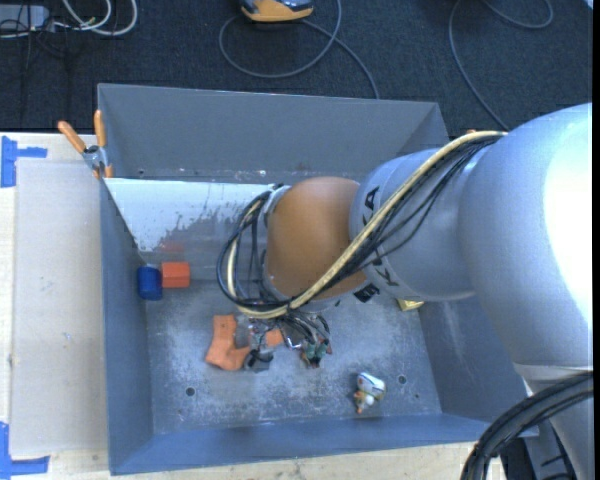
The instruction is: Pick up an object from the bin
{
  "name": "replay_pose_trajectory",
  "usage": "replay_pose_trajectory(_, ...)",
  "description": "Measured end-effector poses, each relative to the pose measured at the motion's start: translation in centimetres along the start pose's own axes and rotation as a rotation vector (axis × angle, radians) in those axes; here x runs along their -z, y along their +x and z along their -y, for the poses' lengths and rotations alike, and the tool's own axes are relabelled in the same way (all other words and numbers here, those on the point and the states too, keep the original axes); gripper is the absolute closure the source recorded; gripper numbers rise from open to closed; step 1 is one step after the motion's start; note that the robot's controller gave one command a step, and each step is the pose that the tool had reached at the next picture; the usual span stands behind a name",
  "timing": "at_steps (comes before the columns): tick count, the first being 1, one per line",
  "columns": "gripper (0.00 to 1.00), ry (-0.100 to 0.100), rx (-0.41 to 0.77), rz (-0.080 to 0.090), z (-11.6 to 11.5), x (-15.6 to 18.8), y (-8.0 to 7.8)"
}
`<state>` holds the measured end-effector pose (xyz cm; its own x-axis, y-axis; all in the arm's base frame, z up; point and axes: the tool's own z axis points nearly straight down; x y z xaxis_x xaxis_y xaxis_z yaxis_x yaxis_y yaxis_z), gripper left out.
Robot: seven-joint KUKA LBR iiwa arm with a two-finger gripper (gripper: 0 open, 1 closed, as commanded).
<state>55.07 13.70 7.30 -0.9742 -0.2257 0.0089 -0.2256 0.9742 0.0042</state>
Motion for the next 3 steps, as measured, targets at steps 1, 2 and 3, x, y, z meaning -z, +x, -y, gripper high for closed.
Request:
replay_pose_trajectory(1,1.0,0.001,-0.018,-0.001,0.1,0.2,0.3)
replay_pose_trajectory(2,1.0,0.001,-0.007,-0.001,0.1,0.1,-0.2)
replay_pose_trajectory(3,1.0,-0.001,0.058,-0.009,1.8,3.9,-2.0)
